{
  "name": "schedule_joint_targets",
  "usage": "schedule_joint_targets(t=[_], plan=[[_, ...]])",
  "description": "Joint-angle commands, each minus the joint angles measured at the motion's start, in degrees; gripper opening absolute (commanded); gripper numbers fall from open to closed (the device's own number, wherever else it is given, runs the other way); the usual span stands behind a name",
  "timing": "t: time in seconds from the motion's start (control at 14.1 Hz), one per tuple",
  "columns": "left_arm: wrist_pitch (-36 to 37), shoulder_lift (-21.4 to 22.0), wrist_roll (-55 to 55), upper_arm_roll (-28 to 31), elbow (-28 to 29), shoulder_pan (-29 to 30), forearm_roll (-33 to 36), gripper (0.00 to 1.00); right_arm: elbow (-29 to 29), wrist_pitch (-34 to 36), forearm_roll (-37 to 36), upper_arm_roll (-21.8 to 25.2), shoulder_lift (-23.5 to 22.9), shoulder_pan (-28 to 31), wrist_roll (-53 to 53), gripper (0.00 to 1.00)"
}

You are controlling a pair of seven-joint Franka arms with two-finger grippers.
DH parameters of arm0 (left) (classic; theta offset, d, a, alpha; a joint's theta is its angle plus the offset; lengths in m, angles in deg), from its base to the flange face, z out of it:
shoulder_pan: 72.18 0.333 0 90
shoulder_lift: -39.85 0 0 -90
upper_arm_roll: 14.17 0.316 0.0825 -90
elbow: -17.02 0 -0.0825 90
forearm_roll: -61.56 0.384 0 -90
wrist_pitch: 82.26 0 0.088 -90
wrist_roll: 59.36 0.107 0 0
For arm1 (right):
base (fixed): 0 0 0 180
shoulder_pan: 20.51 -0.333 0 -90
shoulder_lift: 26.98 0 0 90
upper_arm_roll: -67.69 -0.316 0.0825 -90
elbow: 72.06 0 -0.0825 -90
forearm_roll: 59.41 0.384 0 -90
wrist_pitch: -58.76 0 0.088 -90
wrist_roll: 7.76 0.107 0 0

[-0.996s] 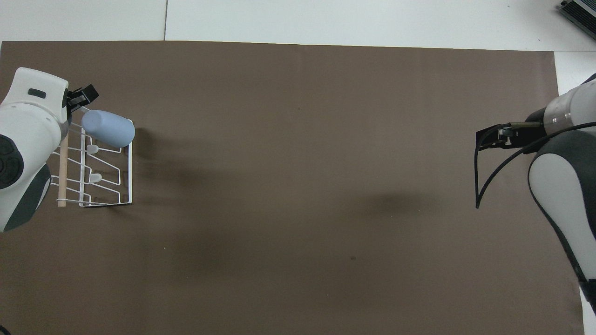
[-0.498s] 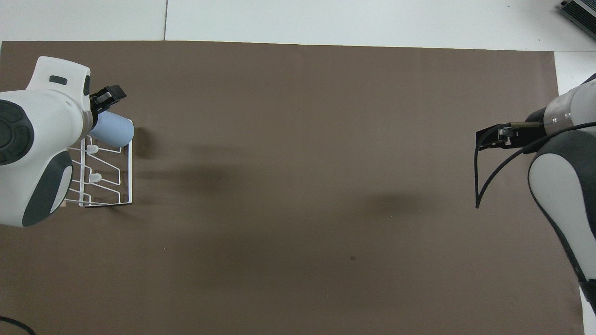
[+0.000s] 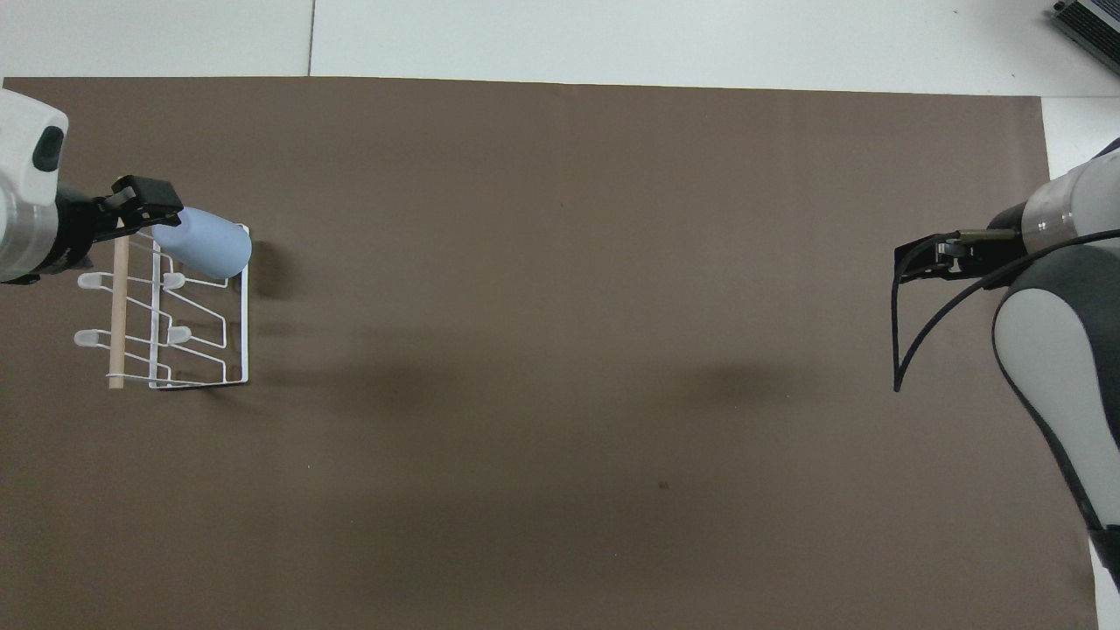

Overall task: Hang cup on cup holder
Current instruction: 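Open the left gripper and draw it back from the cup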

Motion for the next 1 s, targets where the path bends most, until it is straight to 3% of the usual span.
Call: schedule_joint_targets(t=[0.0,0.28,0.57,0.92], plan=[[4.8,1.3,13.0,0.2,0.3,3.7,-4.4,1.0,-1.4,-0.1,0.8,-0.1,1.3,0.2,0.8,1.0],[9.6,2.3,22.3,0.1,0.8,3.3,-5.0,1.0,-1.4,-0.1,0.8,-0.1,1.3,0.2,0.8,1.0],[21.5,-0.6,31.2,-1.0,-8.4,3.0,-5.1,1.0,-1.4,-0.1,0.8,-0.1,1.3,0.2,0.8,1.0],[19.9,-0.1,31.3,-2.8,-7.8,1.4,-7.0,1.0,-1.4,-0.1,0.8,-0.1,1.4,0.2,0.8,1.0]])
